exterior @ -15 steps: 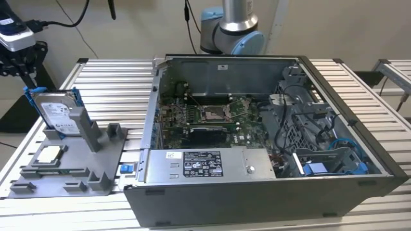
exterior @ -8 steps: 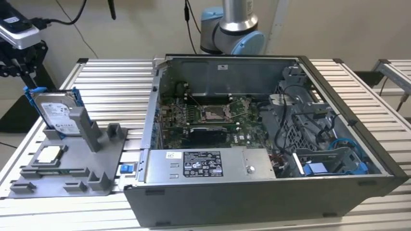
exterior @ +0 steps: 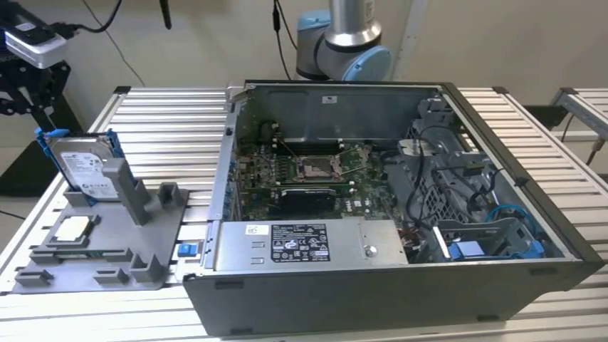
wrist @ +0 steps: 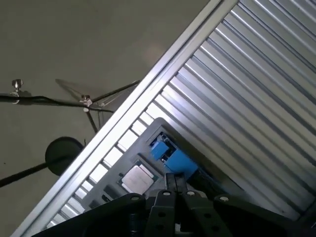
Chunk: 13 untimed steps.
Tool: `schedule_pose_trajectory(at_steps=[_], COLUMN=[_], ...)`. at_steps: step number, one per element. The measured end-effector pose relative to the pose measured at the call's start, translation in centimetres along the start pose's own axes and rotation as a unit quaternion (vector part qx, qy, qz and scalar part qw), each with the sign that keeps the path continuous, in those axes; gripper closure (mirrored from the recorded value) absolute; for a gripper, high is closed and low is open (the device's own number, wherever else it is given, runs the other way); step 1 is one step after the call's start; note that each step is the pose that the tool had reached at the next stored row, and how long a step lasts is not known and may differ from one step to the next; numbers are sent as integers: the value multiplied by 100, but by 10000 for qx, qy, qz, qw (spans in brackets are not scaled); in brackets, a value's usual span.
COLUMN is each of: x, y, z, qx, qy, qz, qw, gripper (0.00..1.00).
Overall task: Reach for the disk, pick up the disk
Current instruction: 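Pick up the disk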
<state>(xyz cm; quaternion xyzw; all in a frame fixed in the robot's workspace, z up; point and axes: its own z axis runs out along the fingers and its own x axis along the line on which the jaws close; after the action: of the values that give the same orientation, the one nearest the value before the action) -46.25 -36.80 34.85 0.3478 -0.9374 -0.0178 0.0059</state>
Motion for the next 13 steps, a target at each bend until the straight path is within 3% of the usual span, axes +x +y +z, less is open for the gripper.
schedule_pose_trajectory(at_steps=[3,7,13], x=[0,0,0], y=[0,0,0], z=[1,1,2], qx=[3,6,11], qy=[7,16,30], qz=[-273,-634,-1183], qw=[9996,9980,9930], gripper=[100,100,100])
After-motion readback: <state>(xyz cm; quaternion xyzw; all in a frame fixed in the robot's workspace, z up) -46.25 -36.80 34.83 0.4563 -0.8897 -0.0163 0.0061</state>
